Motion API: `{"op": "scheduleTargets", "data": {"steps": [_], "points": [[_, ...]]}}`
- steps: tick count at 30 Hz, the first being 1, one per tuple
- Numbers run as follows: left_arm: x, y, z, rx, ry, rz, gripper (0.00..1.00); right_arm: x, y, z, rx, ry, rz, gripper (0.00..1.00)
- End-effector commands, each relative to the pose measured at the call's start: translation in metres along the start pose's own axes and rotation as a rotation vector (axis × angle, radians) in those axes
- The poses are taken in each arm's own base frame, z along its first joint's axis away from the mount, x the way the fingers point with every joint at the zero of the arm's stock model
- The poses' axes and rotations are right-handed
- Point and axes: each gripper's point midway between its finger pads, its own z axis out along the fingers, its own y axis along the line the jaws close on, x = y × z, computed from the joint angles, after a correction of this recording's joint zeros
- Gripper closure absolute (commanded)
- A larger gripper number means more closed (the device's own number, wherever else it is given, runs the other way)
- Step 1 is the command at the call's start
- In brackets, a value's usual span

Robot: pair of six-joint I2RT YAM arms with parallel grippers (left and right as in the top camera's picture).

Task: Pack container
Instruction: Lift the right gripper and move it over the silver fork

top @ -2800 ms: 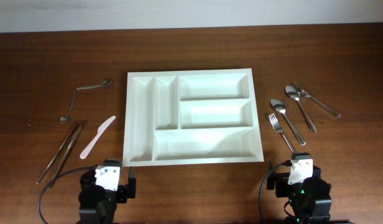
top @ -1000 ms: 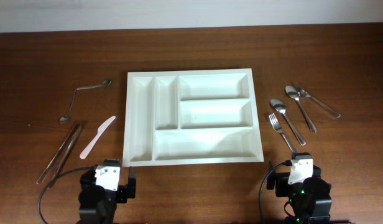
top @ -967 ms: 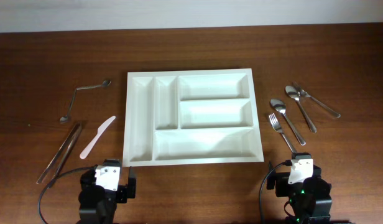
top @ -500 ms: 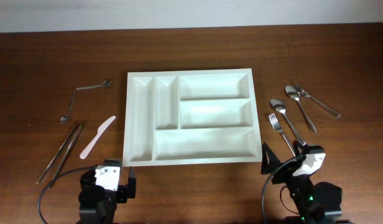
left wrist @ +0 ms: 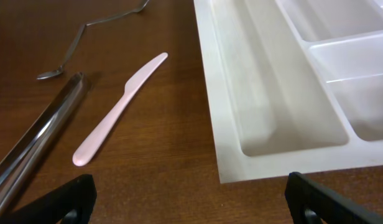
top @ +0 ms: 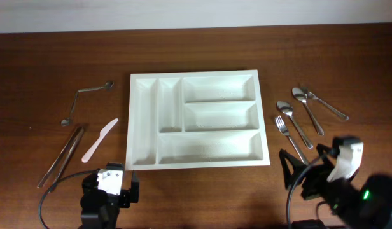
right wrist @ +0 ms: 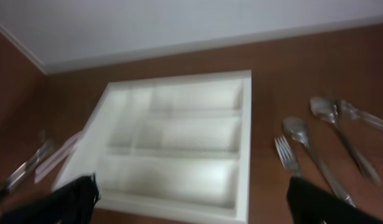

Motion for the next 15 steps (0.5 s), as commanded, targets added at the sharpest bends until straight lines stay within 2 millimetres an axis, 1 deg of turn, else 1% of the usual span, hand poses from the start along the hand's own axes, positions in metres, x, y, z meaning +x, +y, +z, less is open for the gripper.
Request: {"op": "scheduleTargets", "data": {"steps": [1,4,7,8,12,13,15], "points": [[0.001,0.0,0.0,-0.005,0.001,0.015,0.01,-0.026,0.011,-0.005,0.002,0.114,-0.116,0.01],[0.001,0.0,0.0,-0.005,0.0,0.015,0.01,-0.028,0.011,-0.011,0.033,0.292,-0.122,0.01],[0.001,0.0,0.0,-0.005,0.001,0.015,0.01,-0.026,0.003,-0.004,0.077,0.414,-0.096,0.01],[0.001,0.0,0.0,-0.005,0.001,0.015,0.01,-0.022,-0.006,0.001,0.117,0.452,-0.09,0.01],[0.001,0.0,0.0,-0.005,0.001,0.015,0.01,0.002,-0.049,0.019,0.306,0.65,-0.084,0.01],[0.001,0.0,0.0,-0.005,0.001,0.015,0.01,0.006,-0.052,0.025,0.315,0.677,-0.07,0.01],[0.001,0.0,0.0,-0.005,0.001,0.015,0.01,0.009,-0.06,0.045,0.328,0.722,-0.052,0.01]]}}
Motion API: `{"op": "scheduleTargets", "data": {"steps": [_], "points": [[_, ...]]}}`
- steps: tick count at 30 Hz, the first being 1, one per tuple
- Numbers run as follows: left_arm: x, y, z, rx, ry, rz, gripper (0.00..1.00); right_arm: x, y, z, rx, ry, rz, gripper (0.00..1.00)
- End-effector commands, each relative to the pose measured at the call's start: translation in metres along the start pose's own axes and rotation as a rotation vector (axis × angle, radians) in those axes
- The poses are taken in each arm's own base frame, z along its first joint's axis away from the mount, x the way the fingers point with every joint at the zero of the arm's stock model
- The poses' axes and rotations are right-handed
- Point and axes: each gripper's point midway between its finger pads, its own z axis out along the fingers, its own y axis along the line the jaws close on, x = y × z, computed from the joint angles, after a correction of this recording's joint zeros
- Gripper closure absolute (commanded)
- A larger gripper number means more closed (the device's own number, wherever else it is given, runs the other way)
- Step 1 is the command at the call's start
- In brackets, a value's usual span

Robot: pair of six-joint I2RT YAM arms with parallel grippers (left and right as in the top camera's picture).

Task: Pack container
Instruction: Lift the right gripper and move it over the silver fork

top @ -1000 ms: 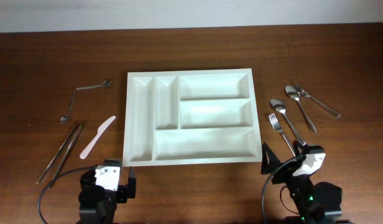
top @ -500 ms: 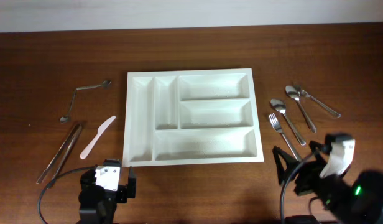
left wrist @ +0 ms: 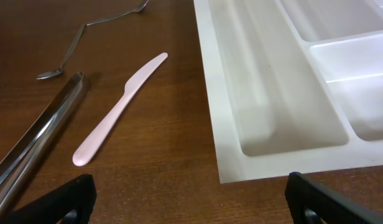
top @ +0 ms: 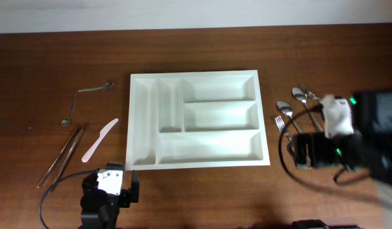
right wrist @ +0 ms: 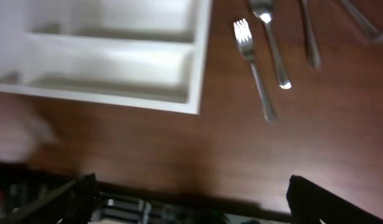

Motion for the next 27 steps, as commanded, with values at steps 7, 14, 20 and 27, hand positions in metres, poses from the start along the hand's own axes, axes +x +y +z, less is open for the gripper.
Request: {"op": "scheduleTargets", "data": {"steps": [7,14,20,27], "points": [[0.001,0.001,0.0,-0.005,0.001,0.015,0.01,-0.029,-0.037,0.079,0.137,0.216,0.029,0.01],[0.001,0.001,0.0,-0.005,0.001,0.015,0.01,-0.052,-0.076,0.131,0.16,0.263,0.152,0.01],[0.001,0.001,0.0,-0.005,0.001,0.015,0.01,-0.062,-0.107,0.149,0.15,0.224,0.241,0.01],[0.001,0.001,0.0,-0.005,0.001,0.015,0.01,-0.038,-0.111,0.183,0.137,0.253,0.197,0.01]]}}
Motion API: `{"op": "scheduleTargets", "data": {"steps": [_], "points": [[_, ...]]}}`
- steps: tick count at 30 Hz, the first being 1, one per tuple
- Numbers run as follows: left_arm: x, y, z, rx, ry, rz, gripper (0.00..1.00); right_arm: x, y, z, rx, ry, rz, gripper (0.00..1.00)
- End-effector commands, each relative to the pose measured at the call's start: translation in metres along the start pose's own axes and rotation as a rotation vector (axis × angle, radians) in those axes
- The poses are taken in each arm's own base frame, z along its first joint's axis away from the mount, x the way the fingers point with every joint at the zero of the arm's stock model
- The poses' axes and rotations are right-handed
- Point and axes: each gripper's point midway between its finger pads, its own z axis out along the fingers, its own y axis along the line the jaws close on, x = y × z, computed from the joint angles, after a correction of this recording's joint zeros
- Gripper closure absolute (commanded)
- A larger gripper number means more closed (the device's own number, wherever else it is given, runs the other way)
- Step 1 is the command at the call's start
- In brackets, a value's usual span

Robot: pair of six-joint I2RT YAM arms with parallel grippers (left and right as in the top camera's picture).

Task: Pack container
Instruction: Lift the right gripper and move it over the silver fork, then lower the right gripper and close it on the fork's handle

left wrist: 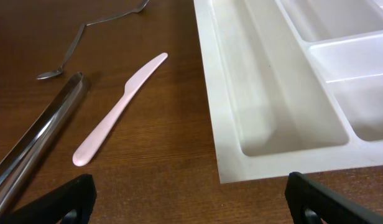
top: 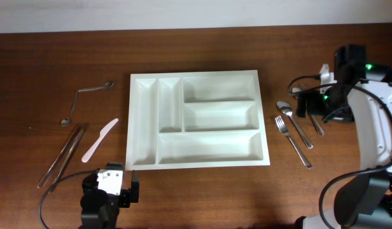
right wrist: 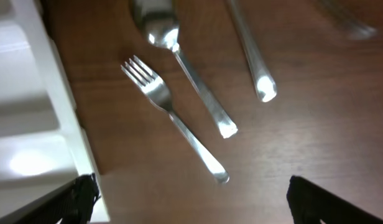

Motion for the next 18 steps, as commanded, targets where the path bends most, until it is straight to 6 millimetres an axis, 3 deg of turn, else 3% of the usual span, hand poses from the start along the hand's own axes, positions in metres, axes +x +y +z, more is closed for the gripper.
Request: {"op": "scheduleTargets", "data": {"steps": [1,4,9,18], "points": [[0.001,0.001,0.0,-0.005,0.001,0.015,0.01,0.025,0.006,0.027,-0.024,0.054,-0.032,0.01],[0.001,0.001,0.0,-0.005,0.001,0.015,0.01,0.041,0.016,0.051,-0.08,0.055,-0.005,0.01],[0.001,0.001,0.0,-0.005,0.001,0.015,0.01,0.071,0.011,0.079,-0.072,0.089,0.078,0.01],[0.001,0.001,0.0,-0.005,0.001,0.015,0.01,0.074,0.014,0.085,-0.092,0.089,0.086,0.01]]}}
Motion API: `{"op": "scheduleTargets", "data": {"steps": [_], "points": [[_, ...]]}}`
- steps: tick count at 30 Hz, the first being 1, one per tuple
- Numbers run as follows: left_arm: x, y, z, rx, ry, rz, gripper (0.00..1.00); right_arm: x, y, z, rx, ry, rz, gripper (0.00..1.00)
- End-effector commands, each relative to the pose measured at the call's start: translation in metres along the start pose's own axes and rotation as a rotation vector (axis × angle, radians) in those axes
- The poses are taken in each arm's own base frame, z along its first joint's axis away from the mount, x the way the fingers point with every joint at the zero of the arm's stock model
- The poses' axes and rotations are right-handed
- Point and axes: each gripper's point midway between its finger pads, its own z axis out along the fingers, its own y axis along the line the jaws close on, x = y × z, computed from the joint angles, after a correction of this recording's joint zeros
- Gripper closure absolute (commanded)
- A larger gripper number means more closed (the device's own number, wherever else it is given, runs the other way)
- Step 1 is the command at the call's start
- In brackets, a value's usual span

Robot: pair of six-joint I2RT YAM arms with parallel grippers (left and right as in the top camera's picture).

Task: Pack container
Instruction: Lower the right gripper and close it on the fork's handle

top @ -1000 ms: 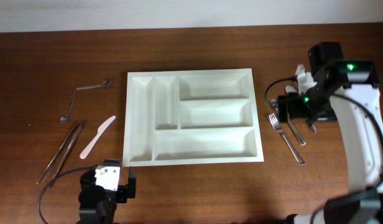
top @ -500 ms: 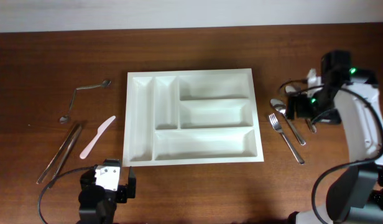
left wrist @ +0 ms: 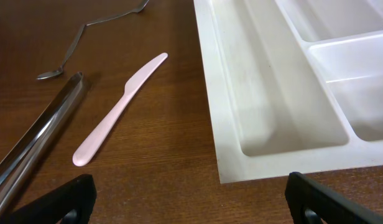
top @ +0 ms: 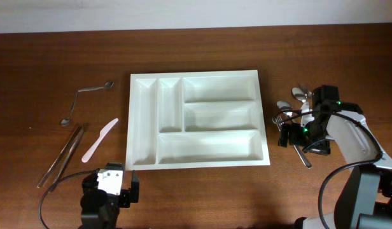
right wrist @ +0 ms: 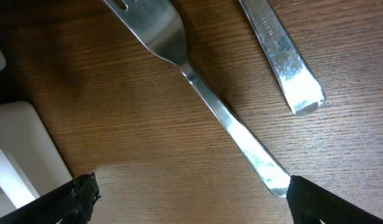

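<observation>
The white cutlery tray (top: 209,147) lies mid-table with all compartments bare. Right of it, my right gripper (top: 296,135) hangs open, low over a steel fork (right wrist: 204,99); the fork's handle end lies just inside the right fingertip (right wrist: 303,198). A spoon handle (right wrist: 285,56) lies beside the fork. More spoons (top: 299,94) show behind the gripper. My left gripper (top: 110,184) rests open at the front left, in its wrist view (left wrist: 190,199) facing the tray's corner (left wrist: 229,168) and a pink knife (left wrist: 120,109).
Left of the tray lie the pink knife (top: 99,139), steel tongs (top: 61,156) and a bent spoon (top: 86,102). The tray's right wall (right wrist: 17,155) is close to my right gripper's left finger. Cables trail from both arms.
My right gripper has moved from beside the spoons at the back right to low over the fork, nearer the tray. The cutlery and the left arm are unchanged.
My right gripper was first at the table's front right, looking at the tray. Then it stood above the right-hand cutlery, then farther back by the spoons, and now close over the fork. It stayed open throughout. The left gripper never moved.
</observation>
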Motion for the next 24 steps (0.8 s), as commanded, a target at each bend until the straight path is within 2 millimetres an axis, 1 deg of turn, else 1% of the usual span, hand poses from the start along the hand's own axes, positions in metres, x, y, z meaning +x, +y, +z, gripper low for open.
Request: {"op": "scheduleTargets", "data": {"steps": [1,5,9,15,19,24], "points": [[0.001,0.001,0.0,-0.005,0.001,0.015,0.01,0.0,0.003,-0.004,-0.018,-0.022,0.005,0.01],[0.001,0.001,0.0,-0.005,0.001,0.015,0.01,0.0,0.001,0.004,-0.016,-0.038,-0.032,0.01],[0.001,0.001,0.0,-0.005,0.001,0.015,0.01,-0.003,0.001,0.009,-0.014,-0.062,-0.118,0.01],[0.001,0.001,0.0,-0.005,0.002,0.015,0.01,-0.017,0.006,0.008,-0.029,-0.122,-0.252,0.01],[0.001,0.001,0.0,-0.005,0.001,0.015,0.01,-0.016,0.014,0.008,-0.073,-0.124,-0.329,0.01],[0.001,0.001,0.0,-0.005,0.002,0.015,0.01,-0.014,0.014,0.01,-0.075,-0.116,-0.331,0.01]]}}
